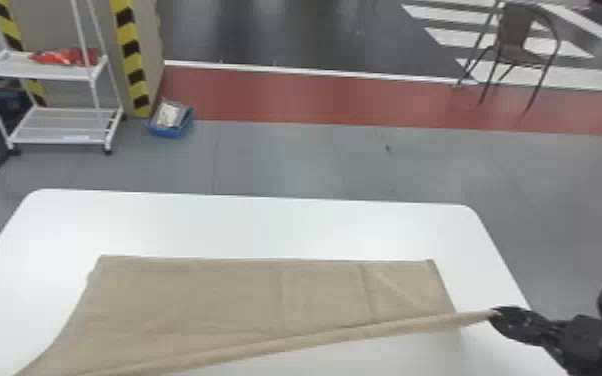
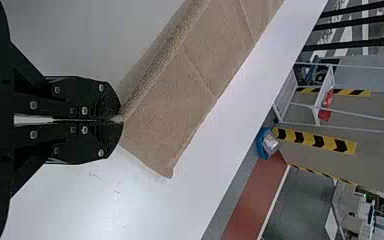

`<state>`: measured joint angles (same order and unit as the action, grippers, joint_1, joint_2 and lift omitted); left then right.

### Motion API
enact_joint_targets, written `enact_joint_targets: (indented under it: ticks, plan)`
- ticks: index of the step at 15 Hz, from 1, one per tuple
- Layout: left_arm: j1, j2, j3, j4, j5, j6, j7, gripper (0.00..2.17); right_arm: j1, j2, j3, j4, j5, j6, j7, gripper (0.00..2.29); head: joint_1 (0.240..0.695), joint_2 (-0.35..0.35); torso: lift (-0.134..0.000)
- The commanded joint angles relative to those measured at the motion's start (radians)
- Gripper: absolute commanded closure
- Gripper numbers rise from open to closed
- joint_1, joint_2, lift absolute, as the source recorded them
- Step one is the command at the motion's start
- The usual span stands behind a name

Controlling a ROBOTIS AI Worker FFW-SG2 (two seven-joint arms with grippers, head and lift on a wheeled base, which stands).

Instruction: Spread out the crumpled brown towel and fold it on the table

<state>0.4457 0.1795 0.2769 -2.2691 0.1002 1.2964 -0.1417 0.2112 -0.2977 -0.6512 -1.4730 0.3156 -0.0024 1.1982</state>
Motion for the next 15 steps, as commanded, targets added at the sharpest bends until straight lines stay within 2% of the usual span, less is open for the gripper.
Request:
enact_joint_targets:
  ticks: [1,5,7,10,15]
  plan:
    - [-0.015,0.000,-0.016,-0.046,-0.028,0.105,0.007,1.71,-0.033,-0.001,0.007,0.014,0.019,0.036,0.001,1.11,0.695,-0.171,0.000]
    - [-0.076,0.003,-0.047,-0.052,-0.071,0.157,0.017,1.70,-0.038,-0.001,0.004,0.011,0.016,0.072,0.001,1.11,0.695,-0.181,0.000]
    - [-0.137,0.006,-0.084,-0.052,-0.100,0.219,0.019,1.70,-0.038,0.000,0.004,0.002,0.014,0.091,0.011,1.11,0.695,-0.179,0.000]
    - [-0.226,0.006,-0.174,-0.043,-0.177,0.268,0.019,1.70,-0.038,0.003,-0.015,-0.007,-0.016,0.100,0.029,1.11,0.695,-0.186,0.000]
    - [-0.378,0.001,-0.285,0.079,-0.221,0.275,0.027,1.70,-0.118,0.002,-0.019,0.008,0.000,0.149,0.031,1.11,0.695,-0.216,0.000]
